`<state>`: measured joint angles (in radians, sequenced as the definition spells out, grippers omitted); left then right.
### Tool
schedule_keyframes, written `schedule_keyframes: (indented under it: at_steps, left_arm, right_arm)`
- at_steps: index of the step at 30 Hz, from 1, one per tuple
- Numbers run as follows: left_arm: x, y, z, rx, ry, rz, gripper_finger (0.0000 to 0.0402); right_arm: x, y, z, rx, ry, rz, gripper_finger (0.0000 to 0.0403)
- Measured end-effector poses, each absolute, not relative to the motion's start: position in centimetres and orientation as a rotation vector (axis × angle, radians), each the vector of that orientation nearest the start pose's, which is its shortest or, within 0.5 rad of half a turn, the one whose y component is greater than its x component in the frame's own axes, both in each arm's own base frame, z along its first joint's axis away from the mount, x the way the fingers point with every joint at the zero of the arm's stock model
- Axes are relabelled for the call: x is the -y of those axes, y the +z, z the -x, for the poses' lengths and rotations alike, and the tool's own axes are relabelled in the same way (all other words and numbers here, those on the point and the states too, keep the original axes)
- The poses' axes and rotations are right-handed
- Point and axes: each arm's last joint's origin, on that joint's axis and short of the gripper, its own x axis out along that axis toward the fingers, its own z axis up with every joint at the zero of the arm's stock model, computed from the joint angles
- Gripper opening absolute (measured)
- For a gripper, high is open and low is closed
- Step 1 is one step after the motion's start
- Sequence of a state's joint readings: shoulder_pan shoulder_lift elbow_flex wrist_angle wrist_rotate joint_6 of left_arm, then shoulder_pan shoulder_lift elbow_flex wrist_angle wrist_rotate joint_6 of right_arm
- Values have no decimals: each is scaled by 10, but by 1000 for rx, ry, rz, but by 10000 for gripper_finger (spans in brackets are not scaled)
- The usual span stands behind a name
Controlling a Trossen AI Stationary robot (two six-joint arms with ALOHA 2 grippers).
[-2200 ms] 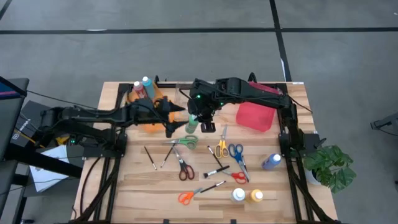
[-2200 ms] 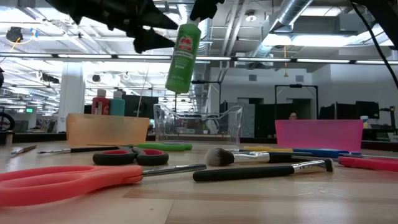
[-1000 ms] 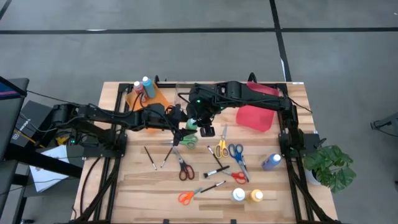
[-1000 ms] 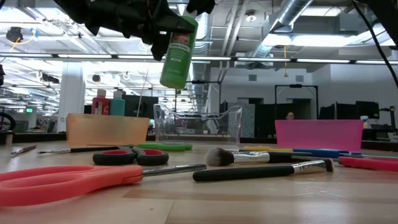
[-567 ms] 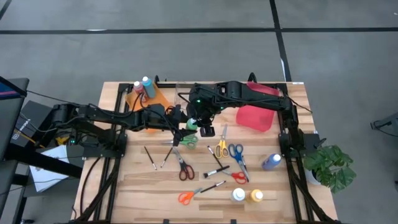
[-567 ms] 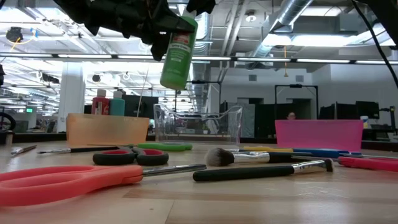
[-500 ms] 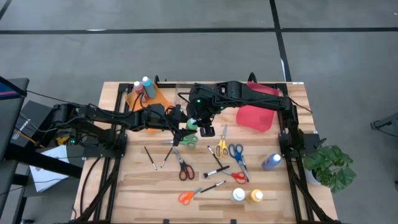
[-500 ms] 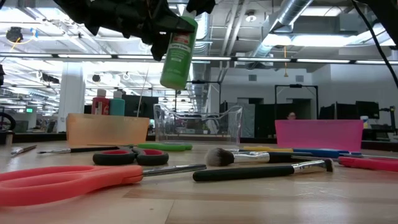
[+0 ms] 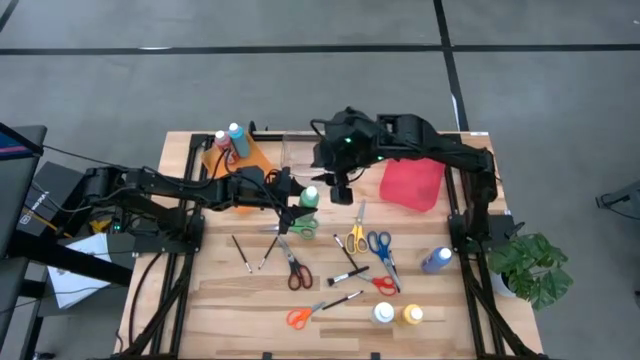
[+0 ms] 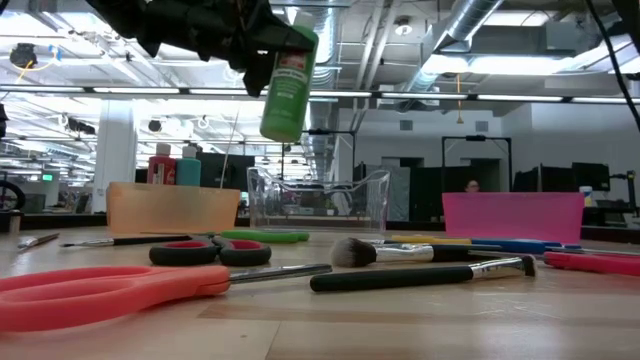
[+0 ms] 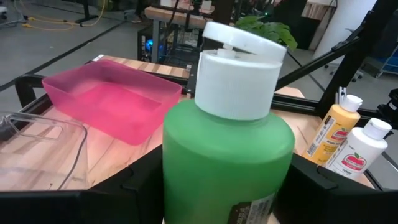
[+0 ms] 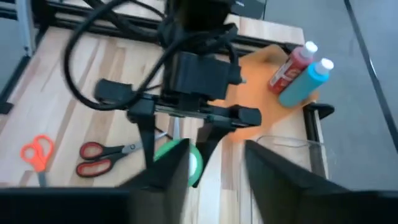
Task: Pick & Place Paint Supplies
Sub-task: Put the green paint bottle into the orange bin
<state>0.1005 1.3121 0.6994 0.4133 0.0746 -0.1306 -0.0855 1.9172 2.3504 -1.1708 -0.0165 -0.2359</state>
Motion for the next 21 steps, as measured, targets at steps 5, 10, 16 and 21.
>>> schedule_keyframes:
  at_steps: [5, 10, 16, 21]
  left_arm:
    - [-26, 249, -281, -181, 37, 144, 222]
    - [-27, 250, -281, -173, 51, 141, 222]
    - [-27, 246, -281, -202, 62, 121, 223]
    - [-27, 250, -281, -173, 58, 122, 223]
  right_arm:
    - [32, 434, -383, -786, 57, 199, 16]
    - [28, 410, -391, -843, 111, 175, 4]
    - [27, 384, -397, -919, 146, 151, 3]
    - [26, 396, -392, -877, 123, 157, 2]
